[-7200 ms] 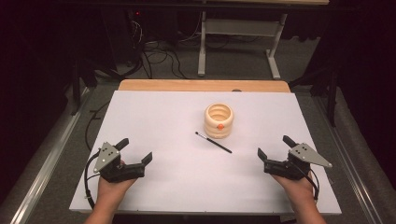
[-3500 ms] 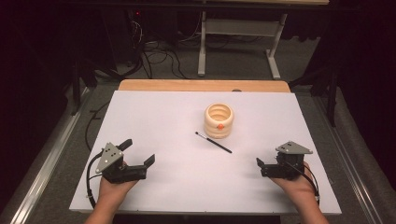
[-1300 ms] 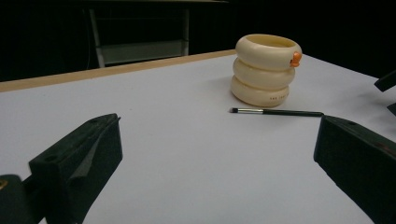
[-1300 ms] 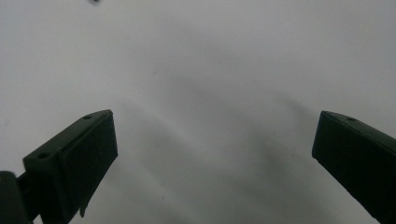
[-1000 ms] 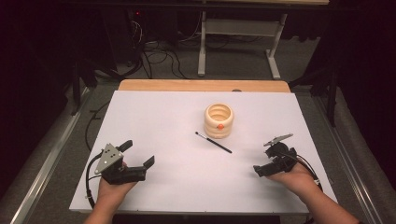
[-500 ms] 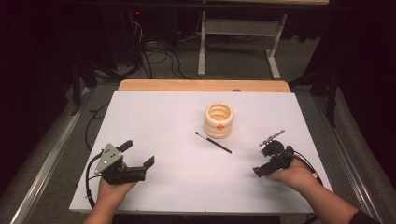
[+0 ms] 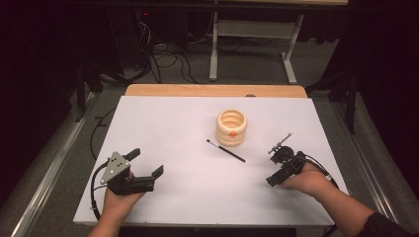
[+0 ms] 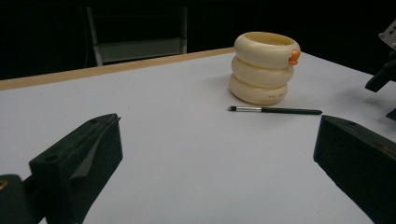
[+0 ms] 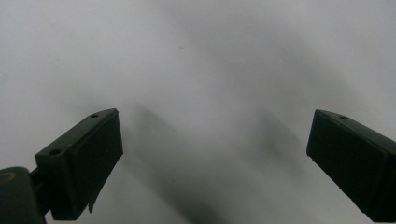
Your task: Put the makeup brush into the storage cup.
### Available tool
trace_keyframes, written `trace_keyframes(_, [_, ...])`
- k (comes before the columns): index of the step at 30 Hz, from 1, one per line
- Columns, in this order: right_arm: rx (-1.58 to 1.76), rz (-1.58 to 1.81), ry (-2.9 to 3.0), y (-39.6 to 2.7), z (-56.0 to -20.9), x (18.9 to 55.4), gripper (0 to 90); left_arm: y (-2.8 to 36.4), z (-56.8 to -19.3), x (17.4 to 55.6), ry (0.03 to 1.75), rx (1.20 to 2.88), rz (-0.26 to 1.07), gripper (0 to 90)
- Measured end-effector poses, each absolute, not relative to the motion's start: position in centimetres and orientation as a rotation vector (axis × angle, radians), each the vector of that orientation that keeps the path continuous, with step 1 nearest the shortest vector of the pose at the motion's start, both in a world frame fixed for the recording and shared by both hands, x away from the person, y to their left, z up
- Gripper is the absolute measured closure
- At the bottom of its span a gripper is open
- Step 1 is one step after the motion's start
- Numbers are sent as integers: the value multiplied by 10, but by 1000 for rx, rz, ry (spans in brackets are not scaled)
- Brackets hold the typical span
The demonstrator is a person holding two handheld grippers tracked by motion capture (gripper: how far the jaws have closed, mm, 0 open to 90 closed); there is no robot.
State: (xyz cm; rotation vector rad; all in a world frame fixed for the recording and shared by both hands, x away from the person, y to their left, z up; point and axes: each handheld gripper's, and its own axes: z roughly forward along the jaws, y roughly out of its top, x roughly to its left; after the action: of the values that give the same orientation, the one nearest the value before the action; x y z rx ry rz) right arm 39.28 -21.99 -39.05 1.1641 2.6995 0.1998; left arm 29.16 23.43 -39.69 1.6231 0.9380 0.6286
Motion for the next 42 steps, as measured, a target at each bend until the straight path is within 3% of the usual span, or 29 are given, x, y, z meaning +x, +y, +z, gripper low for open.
trace_keyframes(42, [887, 229, 2807, -151, -376, 425, 115, 235, -396, 292, 931, 1617, 627, 18])
